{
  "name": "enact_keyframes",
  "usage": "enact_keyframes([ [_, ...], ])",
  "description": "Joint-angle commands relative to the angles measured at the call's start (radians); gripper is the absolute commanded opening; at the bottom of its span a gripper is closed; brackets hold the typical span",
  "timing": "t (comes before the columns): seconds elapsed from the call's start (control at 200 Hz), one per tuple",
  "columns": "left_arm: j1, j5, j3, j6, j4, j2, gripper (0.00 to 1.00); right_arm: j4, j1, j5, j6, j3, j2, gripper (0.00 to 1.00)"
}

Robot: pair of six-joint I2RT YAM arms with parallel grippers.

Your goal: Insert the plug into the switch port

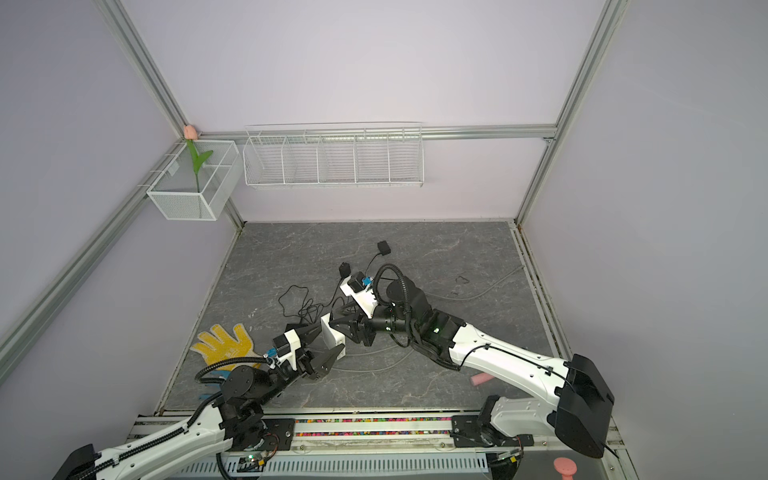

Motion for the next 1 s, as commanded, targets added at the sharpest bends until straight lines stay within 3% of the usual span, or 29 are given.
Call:
enact_keyframes([
  [0.0, 0.003, 0.003, 0.071, -0.009, 0.153, -0.031, 0.00, -0.072, -0.007, -0.027, -0.004, 0.003, 0.026, 0.46],
  [0.535, 0.003, -0.004, 0.071, -0.008, 0.132, -0.037, 0.00, -0.071, -0.007, -0.121, -0.003, 0.045, 0.027, 0.46],
  [0.66, 0.003, -0.009, 0.071, -0.007, 0.121, -0.044, 0.00, -0.074, -0.006, -0.133, -0.008, 0.044, 0.023, 0.51],
  [0.995, 0.002, -0.018, 0.069, -0.009, 0.070, -0.085, 0.00, -0.148, -0.014, -0.049, -0.067, 0.040, -0.047, 0.52],
])
